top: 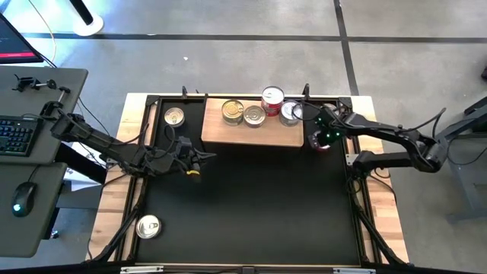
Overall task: Stack canned seafood by type on shelf
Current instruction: Stack the red tuna can on top of the red tuna can on the shelf
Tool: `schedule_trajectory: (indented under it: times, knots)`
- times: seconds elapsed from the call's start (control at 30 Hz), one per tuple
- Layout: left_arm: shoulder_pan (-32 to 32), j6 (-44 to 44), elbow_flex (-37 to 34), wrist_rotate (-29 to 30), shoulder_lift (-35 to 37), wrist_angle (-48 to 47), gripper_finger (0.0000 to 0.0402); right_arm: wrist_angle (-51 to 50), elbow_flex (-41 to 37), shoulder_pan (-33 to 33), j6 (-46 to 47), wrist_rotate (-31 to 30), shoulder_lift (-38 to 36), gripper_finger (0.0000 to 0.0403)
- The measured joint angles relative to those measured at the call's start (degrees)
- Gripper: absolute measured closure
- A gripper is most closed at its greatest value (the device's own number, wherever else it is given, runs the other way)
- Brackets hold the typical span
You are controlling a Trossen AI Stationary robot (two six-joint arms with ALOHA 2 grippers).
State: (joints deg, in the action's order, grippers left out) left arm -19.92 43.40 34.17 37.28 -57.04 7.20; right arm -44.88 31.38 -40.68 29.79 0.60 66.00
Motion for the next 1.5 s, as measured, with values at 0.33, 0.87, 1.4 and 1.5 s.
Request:
schedule_trajectory:
  times: [0.33, 0.87, 1.4, 1.5]
  knots:
    - [0.0, -0.14, 0.0, -2.93, 0.0, -0.19, 0.0402, -6.32, -0.19, 7.81, 10.84, 5.68, -1.24, 0.0403]
    - [0.0, -2.73, 0.0, -4.29, 0.0, -1.72, 0.0402, -10.89, -0.42, 25.26, 27.03, 4.71, -3.48, 0.0403]
    - [0.0, -4.57, 0.0, -4.27, 0.0, -3.37, 0.0401, -3.35, -0.5, 44.47, 41.06, 3.91, -4.28, 0.0403]
    - [0.0, -4.62, 0.0, -4.15, 0.0, -3.37, 0.0401, -0.33, -0.5, 47.39, 42.95, 3.14, -4.07, 0.0403]
